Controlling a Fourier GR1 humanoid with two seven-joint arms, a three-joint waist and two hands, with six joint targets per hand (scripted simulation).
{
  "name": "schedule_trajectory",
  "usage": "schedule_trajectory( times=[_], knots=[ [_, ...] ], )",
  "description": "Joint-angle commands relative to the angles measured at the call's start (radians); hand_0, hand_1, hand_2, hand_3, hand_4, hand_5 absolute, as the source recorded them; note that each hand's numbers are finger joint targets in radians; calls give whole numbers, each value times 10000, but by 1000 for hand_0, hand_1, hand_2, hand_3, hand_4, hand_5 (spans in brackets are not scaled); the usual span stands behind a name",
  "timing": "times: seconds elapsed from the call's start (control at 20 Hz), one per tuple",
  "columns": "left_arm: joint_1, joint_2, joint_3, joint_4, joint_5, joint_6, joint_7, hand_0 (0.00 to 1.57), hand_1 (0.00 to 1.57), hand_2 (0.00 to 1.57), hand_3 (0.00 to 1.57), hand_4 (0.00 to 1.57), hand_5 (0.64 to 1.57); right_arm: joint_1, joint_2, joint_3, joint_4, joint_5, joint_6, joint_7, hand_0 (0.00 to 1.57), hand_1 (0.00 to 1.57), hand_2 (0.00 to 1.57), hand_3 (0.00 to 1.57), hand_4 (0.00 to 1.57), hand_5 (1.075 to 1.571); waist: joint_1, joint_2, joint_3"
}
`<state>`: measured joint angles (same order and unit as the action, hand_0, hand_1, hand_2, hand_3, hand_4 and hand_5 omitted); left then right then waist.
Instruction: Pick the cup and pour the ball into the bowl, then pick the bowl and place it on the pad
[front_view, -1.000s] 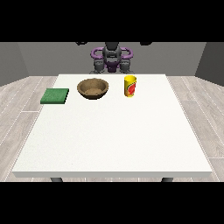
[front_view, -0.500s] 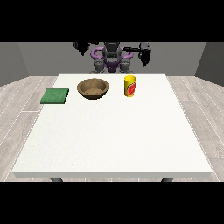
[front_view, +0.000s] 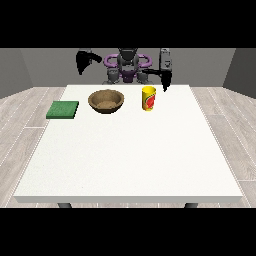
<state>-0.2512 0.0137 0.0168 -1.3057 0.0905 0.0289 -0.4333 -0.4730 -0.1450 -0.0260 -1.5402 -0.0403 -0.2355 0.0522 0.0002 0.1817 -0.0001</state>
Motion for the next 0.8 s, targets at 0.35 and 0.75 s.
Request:
schedule_trajectory(
  times=[0.35, 0.75],
  knots=[
    [-779, -103, 711, 3672, -261, 105, -2697, 0, 0, 0, 0, 0, 1535, -370, -335, -334, 654, 35, 609, -348, 0, 0, 413, 615, 646, 1564, -459, -33, -3],
    [-1636, -129, 757, 4764, -226, 618, -3423, 0, 0, 0, 0, 0, 1525, -777, -1072, -1375, 1668, -603, 1413, -1029, 0, 0, 350, 516, 636, 1566, -518, 394, -2]
  ],
)
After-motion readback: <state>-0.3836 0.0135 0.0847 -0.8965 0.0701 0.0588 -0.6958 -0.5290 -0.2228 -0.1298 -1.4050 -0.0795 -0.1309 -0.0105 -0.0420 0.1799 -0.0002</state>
